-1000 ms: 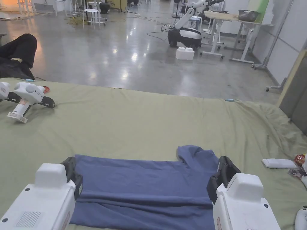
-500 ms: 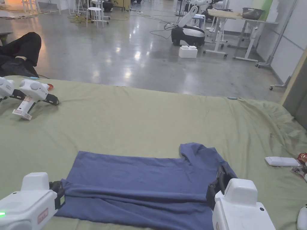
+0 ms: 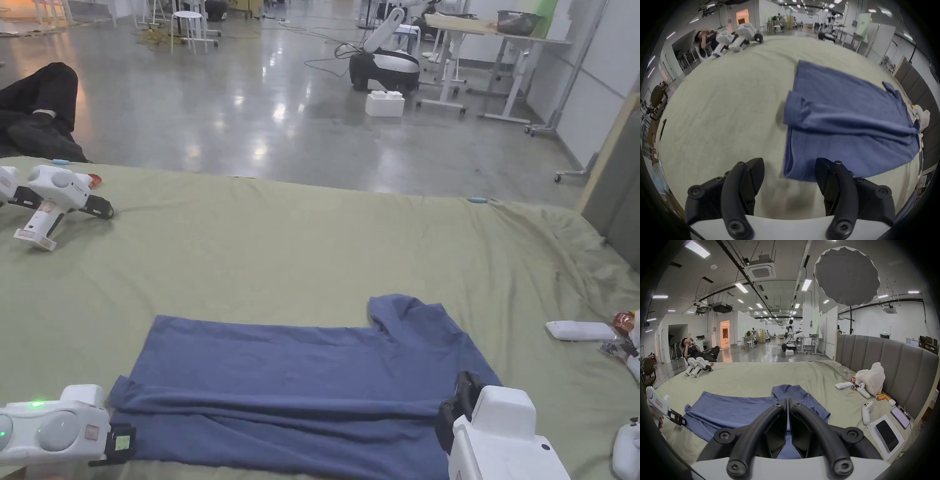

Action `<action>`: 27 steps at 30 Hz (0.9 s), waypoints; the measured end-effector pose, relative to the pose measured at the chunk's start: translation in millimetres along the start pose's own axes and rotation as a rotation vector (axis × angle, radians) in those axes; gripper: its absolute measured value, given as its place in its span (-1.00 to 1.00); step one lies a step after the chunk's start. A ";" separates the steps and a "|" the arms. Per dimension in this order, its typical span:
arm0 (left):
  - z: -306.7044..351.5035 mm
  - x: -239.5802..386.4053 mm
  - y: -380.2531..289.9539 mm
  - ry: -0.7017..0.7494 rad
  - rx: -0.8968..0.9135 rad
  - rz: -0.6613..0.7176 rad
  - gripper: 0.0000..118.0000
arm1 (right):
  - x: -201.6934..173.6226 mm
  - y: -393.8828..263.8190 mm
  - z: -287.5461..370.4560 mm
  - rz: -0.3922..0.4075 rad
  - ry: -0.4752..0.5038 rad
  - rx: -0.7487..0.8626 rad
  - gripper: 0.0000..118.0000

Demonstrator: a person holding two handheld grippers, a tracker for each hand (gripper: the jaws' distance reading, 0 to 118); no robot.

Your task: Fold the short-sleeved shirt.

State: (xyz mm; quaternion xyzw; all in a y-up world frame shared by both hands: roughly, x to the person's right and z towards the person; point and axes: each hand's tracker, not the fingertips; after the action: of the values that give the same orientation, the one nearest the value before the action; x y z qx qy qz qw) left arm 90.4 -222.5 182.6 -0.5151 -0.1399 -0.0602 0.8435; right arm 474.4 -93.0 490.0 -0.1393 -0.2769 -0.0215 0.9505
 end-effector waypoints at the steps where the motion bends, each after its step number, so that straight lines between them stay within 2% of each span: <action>1: 6.2 4.1 -5.0 0.021 0.045 -0.011 0.15 | 1.1 -1.7 -1.0 0.001 -0.003 -0.010 -0.97; 4: 10.9 13.3 -3.9 0.032 0.036 -0.028 -0.08 | 5.3 -7.0 -2.8 0.011 -0.014 -0.040 -0.97; 7: 14.4 25.7 -4.7 0.000 0.044 -0.099 -0.75 | 13.5 -12.7 -10.4 0.009 -0.038 -0.087 -0.96; 8: 13.7 29.5 -6.3 -0.009 0.053 -0.113 -0.91 | 17.5 -14.5 -14.2 0.004 -0.051 -0.107 -0.96; 10: 13.9 29.6 -9.0 0.009 0.055 -0.121 -0.96 | 28.3 -18.3 -24.1 -0.008 -0.056 -0.162 -0.91; 11: 15.5 28.0 -10.5 0.004 0.065 -0.115 -0.98 | 36.5 -21.2 -28.4 -0.020 -0.061 -0.181 -0.77; 12: 18.3 25.3 -11.9 -0.002 0.076 -0.100 -0.98 | 44.7 -23.9 -33.8 -0.024 -0.057 -0.220 -0.52; 14: 25.5 19.1 -15.1 -0.003 0.090 -0.084 -0.99 | 66.3 -31.6 -49.8 -0.030 -0.056 -0.306 0.15; 15: 29.4 17.8 -17.1 0.005 0.099 -0.085 -0.99 | 77.2 -36.1 -56.9 -0.030 -0.049 -0.357 0.25; 19: 43.0 12.2 -23.6 -0.022 0.139 -0.084 -0.99 | 108.3 -57.8 -90.8 -0.040 -0.059 -0.534 0.25; 22: 50.1 9.5 -28.5 -0.037 0.160 -0.061 -0.99 | 117.2 -73.9 -112.3 -0.058 0.001 -0.634 0.23; 23: 50.7 8.6 -30.0 -0.041 0.162 -0.057 -0.99 | 117.6 -81.0 -118.7 -0.058 0.014 -0.661 0.16; 24: 51.2 8.0 -31.5 -0.042 0.167 -0.057 -0.99 | 116.7 -85.3 -123.7 -0.046 0.029 -0.678 0.00; 25: 52.4 8.7 -32.2 -0.042 0.172 -0.059 -0.99 | 115.8 -89.5 -129.2 -0.039 0.054 -0.702 -0.25; 26: 52.7 8.7 -32.5 -0.040 0.176 -0.059 -0.99 | 115.2 -91.7 -132.0 -0.042 0.059 -0.700 -0.25; 27: 52.7 8.2 -32.8 -0.043 0.177 -0.059 -0.99 | 113.1 -93.1 -132.4 -0.046 0.078 -0.690 -0.34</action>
State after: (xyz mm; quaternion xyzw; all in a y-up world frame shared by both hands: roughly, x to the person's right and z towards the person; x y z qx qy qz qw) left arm 80.9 -190.6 235.6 -0.4355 -0.1778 -0.0612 0.8803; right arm 628.0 -214.9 466.8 -0.4453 -0.2196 -0.1408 0.8566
